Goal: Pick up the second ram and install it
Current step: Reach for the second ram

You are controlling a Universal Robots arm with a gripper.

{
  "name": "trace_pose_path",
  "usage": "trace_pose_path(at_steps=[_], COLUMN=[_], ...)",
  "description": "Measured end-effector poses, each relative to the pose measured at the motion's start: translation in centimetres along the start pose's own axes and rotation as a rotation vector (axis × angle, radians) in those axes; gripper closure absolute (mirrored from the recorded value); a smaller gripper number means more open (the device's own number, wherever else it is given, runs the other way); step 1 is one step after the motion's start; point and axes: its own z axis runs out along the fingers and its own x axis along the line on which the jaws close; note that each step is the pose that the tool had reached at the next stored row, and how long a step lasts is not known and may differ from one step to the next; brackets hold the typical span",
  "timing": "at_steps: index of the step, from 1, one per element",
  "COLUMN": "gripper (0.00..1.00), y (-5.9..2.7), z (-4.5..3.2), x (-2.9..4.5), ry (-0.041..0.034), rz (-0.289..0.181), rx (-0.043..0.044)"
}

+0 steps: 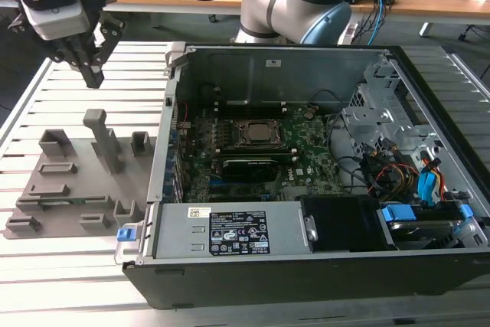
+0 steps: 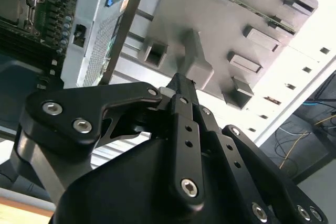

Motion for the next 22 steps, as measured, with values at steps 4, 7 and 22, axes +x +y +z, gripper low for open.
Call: trace_pose_path(at_steps=[4,7,22], gripper=[0.89,0.89,0.89], y=[-0.07,-0.10,-1.94], z=[-0.01,0.00,-0.07], x=[0.98,1.34,4.96], ry=[0.0001,0.0001,-0.0001], rz=[0.000,0.000,0.000], rx=[0.0001,0.0001,0.0013])
